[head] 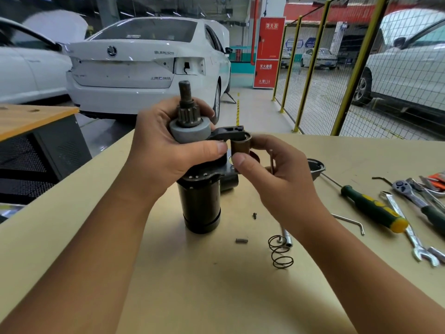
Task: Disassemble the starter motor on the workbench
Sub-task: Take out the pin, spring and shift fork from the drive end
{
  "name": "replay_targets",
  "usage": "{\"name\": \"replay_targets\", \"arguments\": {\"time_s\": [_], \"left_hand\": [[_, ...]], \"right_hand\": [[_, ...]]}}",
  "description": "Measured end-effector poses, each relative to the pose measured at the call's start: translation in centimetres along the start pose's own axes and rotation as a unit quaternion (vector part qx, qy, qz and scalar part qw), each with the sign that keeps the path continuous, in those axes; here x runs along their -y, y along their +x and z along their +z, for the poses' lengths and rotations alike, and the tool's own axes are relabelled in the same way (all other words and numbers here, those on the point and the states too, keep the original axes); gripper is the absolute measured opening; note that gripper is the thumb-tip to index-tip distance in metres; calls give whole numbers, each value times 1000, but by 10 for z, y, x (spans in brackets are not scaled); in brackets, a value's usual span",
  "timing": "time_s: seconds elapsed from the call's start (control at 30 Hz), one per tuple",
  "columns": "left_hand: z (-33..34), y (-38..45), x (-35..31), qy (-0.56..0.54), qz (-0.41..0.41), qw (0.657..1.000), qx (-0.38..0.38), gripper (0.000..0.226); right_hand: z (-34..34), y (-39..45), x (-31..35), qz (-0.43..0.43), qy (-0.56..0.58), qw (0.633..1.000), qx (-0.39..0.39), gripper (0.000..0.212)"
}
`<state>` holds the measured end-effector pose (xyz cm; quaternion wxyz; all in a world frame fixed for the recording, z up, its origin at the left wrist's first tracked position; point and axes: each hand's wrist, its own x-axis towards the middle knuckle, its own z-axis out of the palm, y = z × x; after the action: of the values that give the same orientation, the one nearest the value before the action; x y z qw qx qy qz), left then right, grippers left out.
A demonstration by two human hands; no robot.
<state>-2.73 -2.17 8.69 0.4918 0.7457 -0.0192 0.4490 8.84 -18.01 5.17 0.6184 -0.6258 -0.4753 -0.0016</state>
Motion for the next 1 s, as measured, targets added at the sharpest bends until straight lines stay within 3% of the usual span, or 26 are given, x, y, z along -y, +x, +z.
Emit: {"name": "replay_targets", "arguments": {"time_s": [0.27,0.53,0.67,0.77,0.9,1.0], "left_hand": [[4,-2,1,37,2,999,10,43],[-2,-2,-4,93,-20,994,56,49],[3,-1,-3,107,-23,992,67,50],[0,-1,2,90,-62,991,71,66],[-7,0,7,90,-136,975,154,89],[-3,1,12,91,-128,978,135,82]], "right_hand": [[-1,-1,-6,66,44,995,63,21],[2,-4,-2,-28,-62,998,14,20],[-1,-3,-1,-20,-83,996,14,24],[-3,-3,-2,-10,-100,995,2,19],[-3,-2,-5,13,-99,995,-31,15],[-4,-2,-6,30,-73,996,-37,16]]}}
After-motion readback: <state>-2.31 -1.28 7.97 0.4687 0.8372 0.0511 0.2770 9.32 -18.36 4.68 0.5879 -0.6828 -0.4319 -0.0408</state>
